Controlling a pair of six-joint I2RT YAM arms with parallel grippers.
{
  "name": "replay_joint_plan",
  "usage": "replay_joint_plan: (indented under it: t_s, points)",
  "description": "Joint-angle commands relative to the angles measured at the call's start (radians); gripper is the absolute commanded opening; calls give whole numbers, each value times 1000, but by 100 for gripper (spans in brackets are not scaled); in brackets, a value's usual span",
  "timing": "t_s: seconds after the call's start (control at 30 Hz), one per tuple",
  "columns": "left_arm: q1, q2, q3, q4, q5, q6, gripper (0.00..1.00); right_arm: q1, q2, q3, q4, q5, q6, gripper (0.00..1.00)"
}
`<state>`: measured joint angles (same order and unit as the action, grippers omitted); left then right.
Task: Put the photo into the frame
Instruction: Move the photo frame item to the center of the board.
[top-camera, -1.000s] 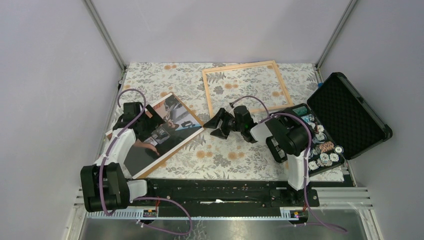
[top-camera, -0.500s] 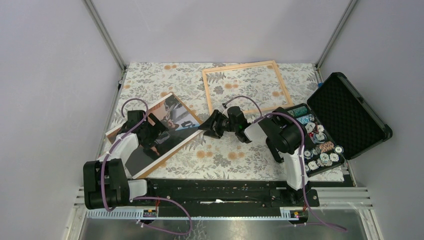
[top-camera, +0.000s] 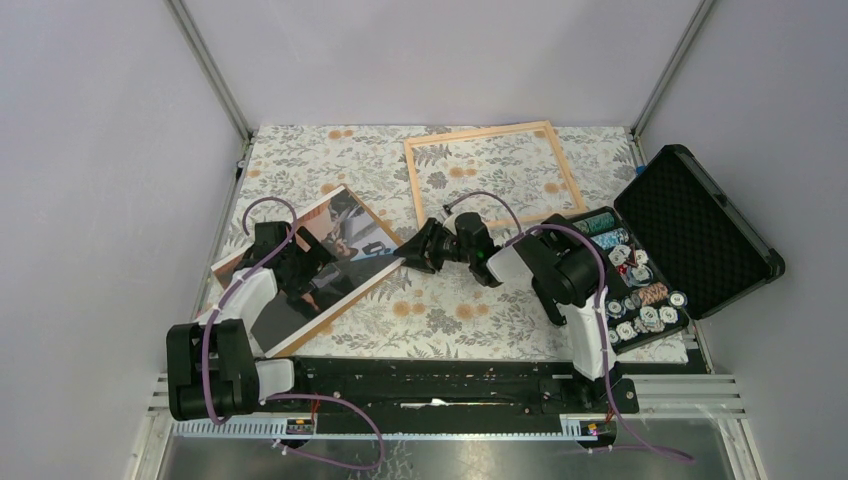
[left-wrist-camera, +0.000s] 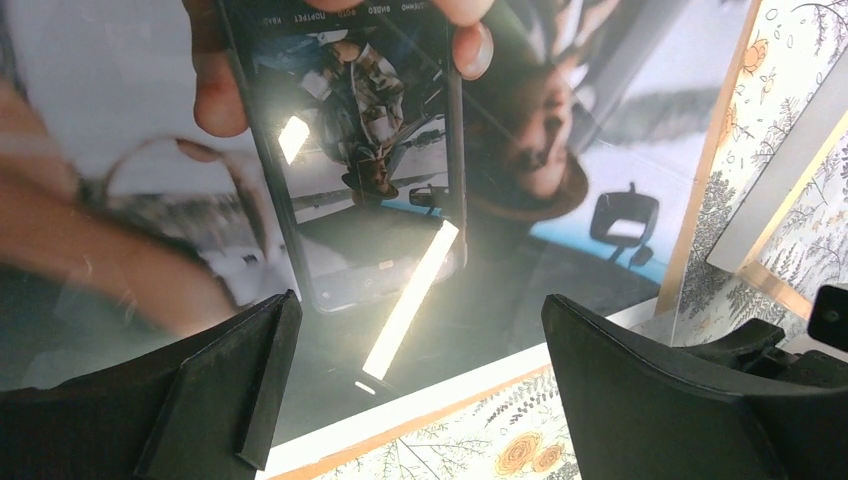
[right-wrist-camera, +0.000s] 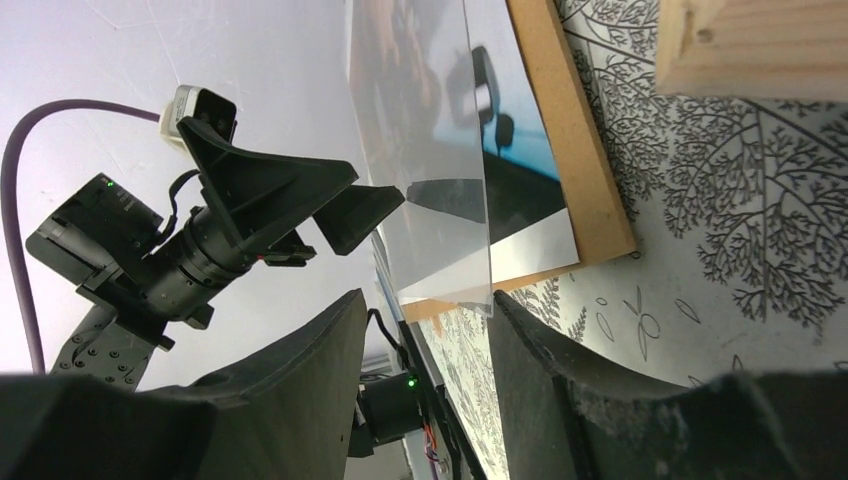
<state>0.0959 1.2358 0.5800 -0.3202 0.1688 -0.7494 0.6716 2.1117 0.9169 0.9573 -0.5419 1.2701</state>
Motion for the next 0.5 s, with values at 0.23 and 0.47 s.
replay_joint_plan:
  t_s: [0.23, 0.47]
  points:
    - [4, -58, -13, 39, 66, 27, 99, 45, 81, 92, 101, 137, 31, 42]
    - [4, -124, 4, 31, 149, 45, 99, 65, 118, 119, 110, 235, 39, 9]
